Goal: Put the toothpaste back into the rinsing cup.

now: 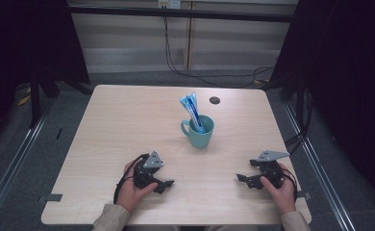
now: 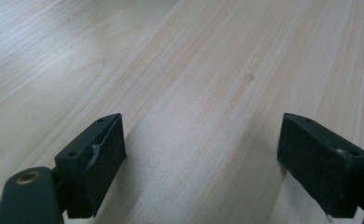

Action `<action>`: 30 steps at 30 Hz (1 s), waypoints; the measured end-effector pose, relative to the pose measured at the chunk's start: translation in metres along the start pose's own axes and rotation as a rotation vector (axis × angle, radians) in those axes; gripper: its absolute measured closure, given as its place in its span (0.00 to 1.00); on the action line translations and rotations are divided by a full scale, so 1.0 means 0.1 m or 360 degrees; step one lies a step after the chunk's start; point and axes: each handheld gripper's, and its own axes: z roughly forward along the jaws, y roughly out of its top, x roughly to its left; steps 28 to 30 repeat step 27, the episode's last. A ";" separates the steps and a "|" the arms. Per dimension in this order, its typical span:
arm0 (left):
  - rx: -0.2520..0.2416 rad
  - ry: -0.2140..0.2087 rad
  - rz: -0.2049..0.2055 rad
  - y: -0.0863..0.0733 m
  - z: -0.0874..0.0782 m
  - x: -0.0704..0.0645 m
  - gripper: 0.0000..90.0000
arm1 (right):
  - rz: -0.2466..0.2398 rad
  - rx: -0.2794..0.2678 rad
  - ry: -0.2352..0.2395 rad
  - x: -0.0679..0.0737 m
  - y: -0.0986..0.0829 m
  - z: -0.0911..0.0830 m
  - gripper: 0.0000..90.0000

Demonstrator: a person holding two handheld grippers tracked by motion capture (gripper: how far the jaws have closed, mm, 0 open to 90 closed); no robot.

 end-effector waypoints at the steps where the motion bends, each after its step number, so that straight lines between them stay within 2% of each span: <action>1: 0.0000 0.0002 0.0001 0.00 0.00 0.00 0.16 | -0.0005 -0.0001 0.0000 0.00 0.00 0.00 0.16; 6: 0.0002 0.0002 -0.0001 0.00 0.00 0.00 0.16 | -0.0068 0.0018 -0.0042 0.04 -0.01 0.01 0.15; 30: 0.0001 0.0003 0.0001 0.00 0.00 0.00 0.16 | -0.0067 0.0006 -0.0064 0.04 -0.03 0.01 0.15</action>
